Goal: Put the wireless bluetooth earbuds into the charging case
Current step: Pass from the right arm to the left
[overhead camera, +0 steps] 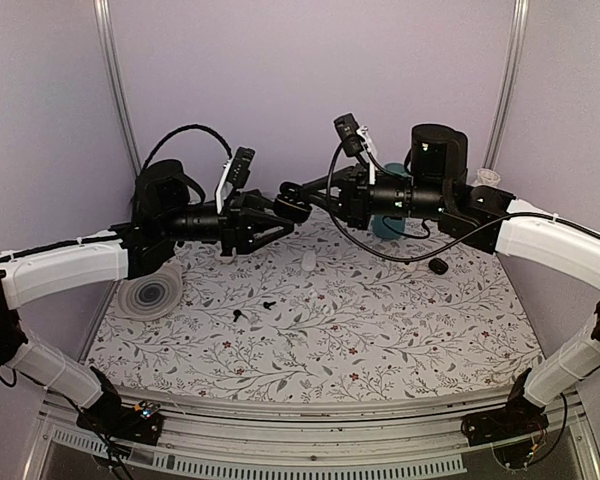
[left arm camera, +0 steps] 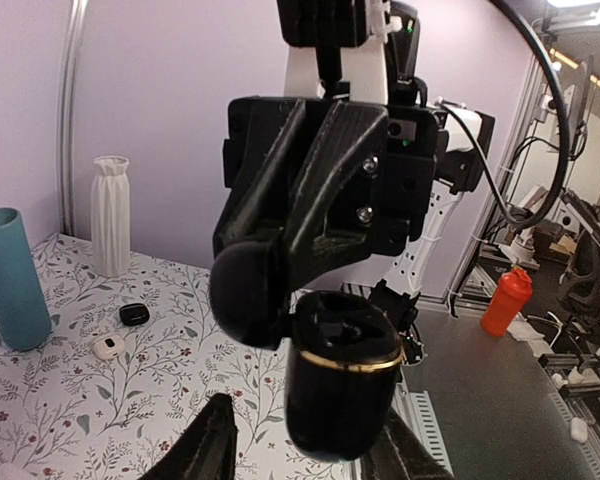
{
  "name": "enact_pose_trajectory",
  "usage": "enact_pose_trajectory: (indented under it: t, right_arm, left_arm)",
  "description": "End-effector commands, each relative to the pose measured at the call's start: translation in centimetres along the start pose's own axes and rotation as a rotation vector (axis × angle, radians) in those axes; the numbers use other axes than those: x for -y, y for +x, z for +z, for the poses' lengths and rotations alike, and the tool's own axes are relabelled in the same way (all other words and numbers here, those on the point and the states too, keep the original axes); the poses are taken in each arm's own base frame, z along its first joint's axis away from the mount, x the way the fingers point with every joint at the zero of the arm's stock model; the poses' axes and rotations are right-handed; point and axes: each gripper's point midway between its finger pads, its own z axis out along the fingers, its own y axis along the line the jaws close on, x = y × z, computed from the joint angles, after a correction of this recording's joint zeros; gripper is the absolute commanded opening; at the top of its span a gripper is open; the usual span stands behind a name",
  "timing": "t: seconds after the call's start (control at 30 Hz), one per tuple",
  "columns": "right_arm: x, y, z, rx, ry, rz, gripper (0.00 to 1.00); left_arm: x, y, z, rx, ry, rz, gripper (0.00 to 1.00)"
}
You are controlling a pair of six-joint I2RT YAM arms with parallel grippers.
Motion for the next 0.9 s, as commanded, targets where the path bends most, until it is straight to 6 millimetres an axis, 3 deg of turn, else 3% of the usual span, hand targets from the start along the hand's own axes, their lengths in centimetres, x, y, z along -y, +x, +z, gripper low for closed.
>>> enact_pose_trajectory:
  t: [0.0, 0.17, 0.87]
  right_arm:
    - [0.45, -0.65, 0.26, 0.007, 0.041, -0.032, 0.03]
    - [0.57, -0.50, 0.46, 0.003, 0.041, -0.030, 0.03]
    - [0.30, -0.69, 0.41, 0.009, 0.026, -0.033, 0.03]
  left_arm:
    - [0.53, -1.66, -0.34, 0.024, 0.011, 0.031, 0.42]
    - [0.92, -1.90, -0.58, 0.028, 0.016, 0.037, 0.37]
    - [0.46, -2.11, -1.10, 0.037, -0.026, 0.043, 0.38]
